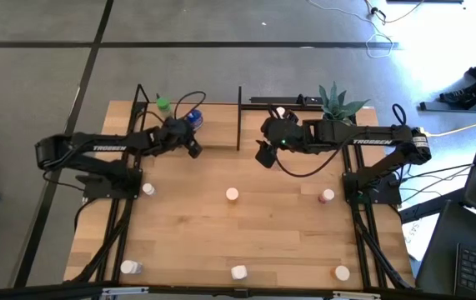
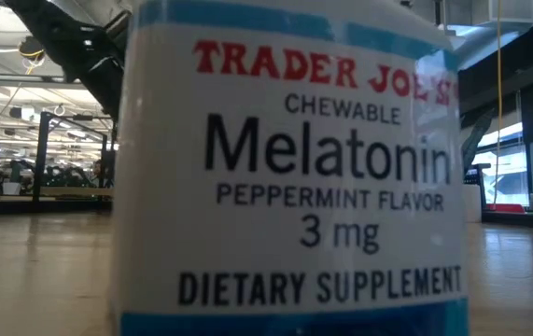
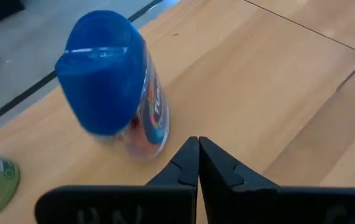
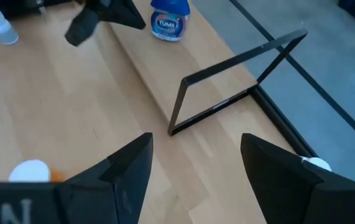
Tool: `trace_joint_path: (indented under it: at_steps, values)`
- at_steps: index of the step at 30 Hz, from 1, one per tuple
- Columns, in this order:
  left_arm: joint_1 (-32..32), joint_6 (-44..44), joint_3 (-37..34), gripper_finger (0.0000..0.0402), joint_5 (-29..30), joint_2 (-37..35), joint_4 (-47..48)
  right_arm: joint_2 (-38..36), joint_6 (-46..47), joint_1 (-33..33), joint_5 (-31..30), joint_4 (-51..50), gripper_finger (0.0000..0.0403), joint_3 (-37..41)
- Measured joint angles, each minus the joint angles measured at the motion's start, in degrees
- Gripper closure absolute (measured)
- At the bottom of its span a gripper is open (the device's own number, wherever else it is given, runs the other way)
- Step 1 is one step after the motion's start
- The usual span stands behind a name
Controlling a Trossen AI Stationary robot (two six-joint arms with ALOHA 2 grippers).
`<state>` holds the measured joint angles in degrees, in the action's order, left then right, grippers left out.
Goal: Pick and place medicine bottles onto shelf by color
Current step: Put the blue pill bottle on the shelf
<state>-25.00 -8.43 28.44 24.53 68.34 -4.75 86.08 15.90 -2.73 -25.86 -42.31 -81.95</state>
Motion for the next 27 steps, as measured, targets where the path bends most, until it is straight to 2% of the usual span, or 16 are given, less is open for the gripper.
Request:
trace_joint_path:
  at_steps: [10, 18, 27]
  values:
    - [-3.2, 0.0, 5.8, 0.0401, 1.4, 7.5, 1.6, 0.0, -0.3, -0.5, 0.0, 1.5, 0.0157, 0.0]
    - [-3.3, 0.3, 8.6, 0.0401, 6.4, 7.9, 5.8, 0.0, 0.1, -0.5, 0.0, 1.5, 0.0157, 0.0]
    - [-6.3, 1.5, 8.8, 0.0401, 6.6, 7.9, 5.8, 0.0, 0.0, -0.5, 0.0, 2.2, 0.0157, 0.0]
